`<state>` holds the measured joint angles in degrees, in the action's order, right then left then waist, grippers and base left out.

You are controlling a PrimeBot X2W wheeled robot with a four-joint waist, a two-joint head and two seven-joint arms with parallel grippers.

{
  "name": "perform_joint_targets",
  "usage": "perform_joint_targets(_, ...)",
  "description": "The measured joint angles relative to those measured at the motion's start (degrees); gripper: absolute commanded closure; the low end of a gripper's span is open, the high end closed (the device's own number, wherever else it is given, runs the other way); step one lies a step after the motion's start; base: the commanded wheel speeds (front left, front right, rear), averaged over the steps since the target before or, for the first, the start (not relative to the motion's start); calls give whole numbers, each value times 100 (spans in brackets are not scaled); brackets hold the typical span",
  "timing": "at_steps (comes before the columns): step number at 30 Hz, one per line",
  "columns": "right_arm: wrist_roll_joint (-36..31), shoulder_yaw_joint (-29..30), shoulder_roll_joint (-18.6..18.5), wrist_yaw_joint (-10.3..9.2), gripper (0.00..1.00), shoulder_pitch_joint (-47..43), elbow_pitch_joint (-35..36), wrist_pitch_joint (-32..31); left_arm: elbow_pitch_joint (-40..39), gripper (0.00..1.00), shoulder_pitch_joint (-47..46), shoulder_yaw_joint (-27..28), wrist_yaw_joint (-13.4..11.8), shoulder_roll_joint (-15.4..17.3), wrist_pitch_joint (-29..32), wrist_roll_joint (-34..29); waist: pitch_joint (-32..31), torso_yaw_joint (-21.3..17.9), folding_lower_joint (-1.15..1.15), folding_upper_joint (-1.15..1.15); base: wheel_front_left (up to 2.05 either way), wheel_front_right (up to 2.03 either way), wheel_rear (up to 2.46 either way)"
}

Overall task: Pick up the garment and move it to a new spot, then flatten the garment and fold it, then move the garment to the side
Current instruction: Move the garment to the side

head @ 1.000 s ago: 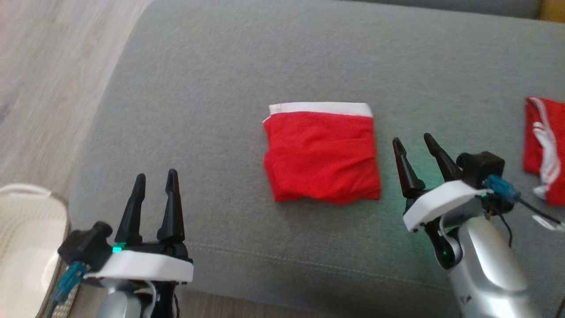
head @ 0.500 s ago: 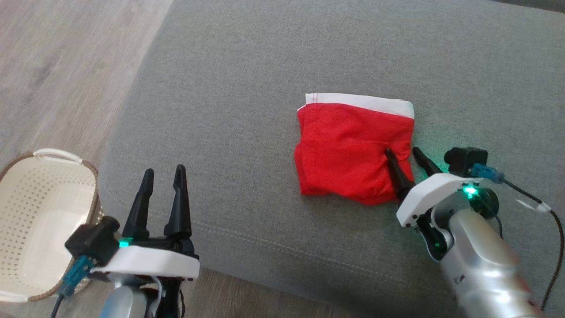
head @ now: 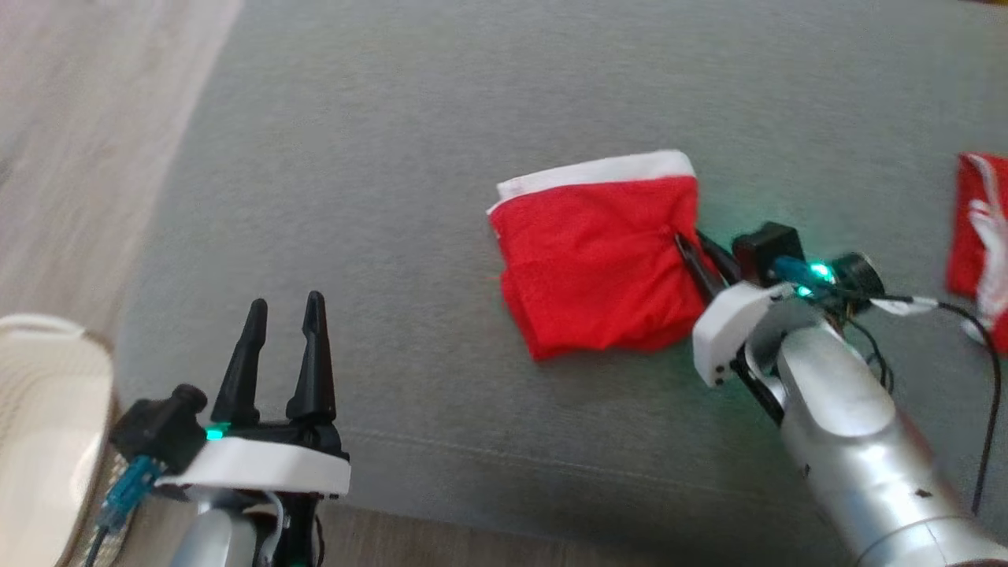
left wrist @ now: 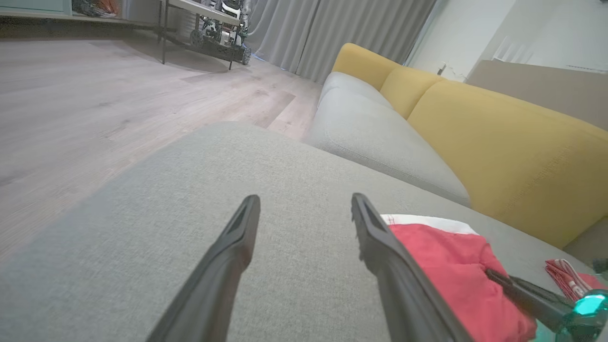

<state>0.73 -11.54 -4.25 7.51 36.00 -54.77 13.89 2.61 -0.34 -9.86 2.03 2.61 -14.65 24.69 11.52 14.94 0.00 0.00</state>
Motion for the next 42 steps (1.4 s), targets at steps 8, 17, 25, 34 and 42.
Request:
perform_joint_targets(8,-855,-350,-294,0,100,347,938,29,-46,0,-275,-60,204,1,-1,-325,109,-1103,0,0,0,0,0)
perform_joint_targets(17,-494,-557,-892,0,100,687,1950,-442,86,0,-923,-51,449,2,-4,-848,468,-2273,0,0,0,0,0)
perform_joint_targets(25,-112,-480,-1619,0,100,1061,2103,-642,135,0,-1468,-175,510,238,-5,-1150,1108,-3242,0,0,0,0,0)
perform_joint_targets(34,-148,-73,-1562,0,100,1789,1970,-503,-1,0,-1681,-222,511,706,-10,-1082,2098,-3816,0,0,0,0,0)
perform_joint_targets(42,-500,426,-1261,0,94,1837,1835,-344,-358,0,-1996,-201,556,771,-65,-1038,2520,-3821,1,0,0,0,0)
